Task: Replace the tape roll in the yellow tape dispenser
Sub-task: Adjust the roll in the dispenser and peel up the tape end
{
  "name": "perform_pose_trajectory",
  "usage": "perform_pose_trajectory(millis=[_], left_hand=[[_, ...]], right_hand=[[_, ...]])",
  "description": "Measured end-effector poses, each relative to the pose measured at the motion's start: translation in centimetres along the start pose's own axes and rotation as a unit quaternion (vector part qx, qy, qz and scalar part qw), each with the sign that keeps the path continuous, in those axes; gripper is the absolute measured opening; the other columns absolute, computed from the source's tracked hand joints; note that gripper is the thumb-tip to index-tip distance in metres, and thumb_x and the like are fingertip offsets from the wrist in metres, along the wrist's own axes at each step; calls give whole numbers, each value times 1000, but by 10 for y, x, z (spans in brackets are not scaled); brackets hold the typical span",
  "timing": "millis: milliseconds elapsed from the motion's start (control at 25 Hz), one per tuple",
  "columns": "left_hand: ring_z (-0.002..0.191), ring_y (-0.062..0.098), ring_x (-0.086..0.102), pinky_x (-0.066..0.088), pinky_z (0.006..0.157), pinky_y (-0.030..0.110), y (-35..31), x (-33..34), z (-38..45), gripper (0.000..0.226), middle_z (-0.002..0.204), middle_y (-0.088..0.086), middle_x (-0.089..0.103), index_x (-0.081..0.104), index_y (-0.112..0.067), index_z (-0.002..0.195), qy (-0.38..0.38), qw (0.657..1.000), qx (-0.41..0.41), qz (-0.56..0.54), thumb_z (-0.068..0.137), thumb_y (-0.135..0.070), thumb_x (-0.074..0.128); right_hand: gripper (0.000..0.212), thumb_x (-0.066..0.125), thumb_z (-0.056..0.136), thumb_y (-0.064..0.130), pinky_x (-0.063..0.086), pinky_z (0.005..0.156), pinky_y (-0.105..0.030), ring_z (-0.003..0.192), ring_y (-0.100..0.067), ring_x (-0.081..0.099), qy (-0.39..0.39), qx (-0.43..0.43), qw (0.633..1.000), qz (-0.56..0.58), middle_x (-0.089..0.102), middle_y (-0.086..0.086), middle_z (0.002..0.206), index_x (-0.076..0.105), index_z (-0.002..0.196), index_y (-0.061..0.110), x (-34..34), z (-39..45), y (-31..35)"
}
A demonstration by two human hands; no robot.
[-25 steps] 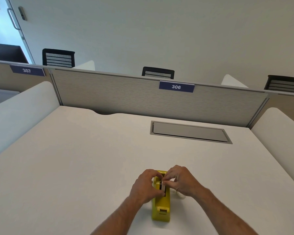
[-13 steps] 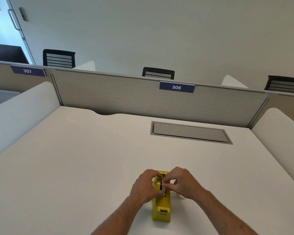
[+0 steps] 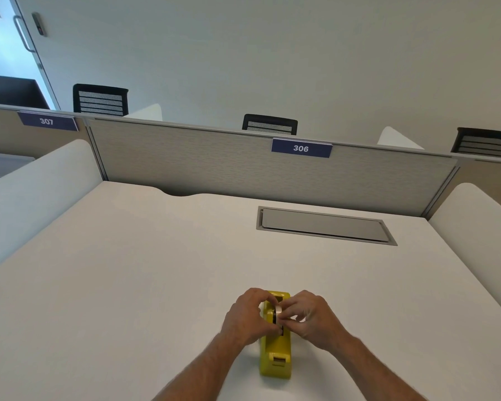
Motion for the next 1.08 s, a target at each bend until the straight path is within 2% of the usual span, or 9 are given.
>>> perform_pose_trajectory(millis=[360, 680, 920, 1080], left_hand=[[103, 5, 54, 53, 84, 25, 0, 0, 1, 55, 115, -25, 49, 58, -49, 97, -1, 1000, 2, -8, 53, -44, 90], [104, 6, 55, 55, 85, 27, 1, 0, 1, 57, 118, -24, 50, 59, -47, 99, -3, 1000, -3, -9, 52, -45, 91], [104, 6, 55, 55, 85, 27, 1, 0, 1, 56, 117, -24, 50, 60, -47, 99, -1, 1000, -7, -4, 52, -45, 90], [103, 5, 55, 54, 84, 25, 1, 0, 1, 56, 116, -24, 50, 60, -47, 99, -1, 1000, -5, -5, 52, -45, 91]], right_hand=[[16, 80, 75, 22, 56, 69, -29, 93, -6, 58, -16, -2, 1000, 4, 73, 19, 96, 79, 87, 32, -1, -1, 2], [13, 79, 74, 22, 56, 68, -32, 93, -5, 56, 4, -2, 1000, -17, 72, 21, 94, 79, 84, 31, -1, 3, 3], [18, 78, 78, 27, 56, 70, -30, 96, -5, 56, -2, 3, 1000, -13, 72, 18, 101, 78, 94, 34, 0, 0, 1], [15, 78, 78, 29, 56, 71, -33, 96, -5, 55, 4, 3, 1000, -14, 71, 15, 100, 79, 92, 33, 1, 2, 2]])
Point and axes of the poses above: each hand's wrist, its own z-axis towards the middle knuckle, its own x-axis out of the palm, y = z × x, the point moved 7 cm from there along z, towards the middle knuckle
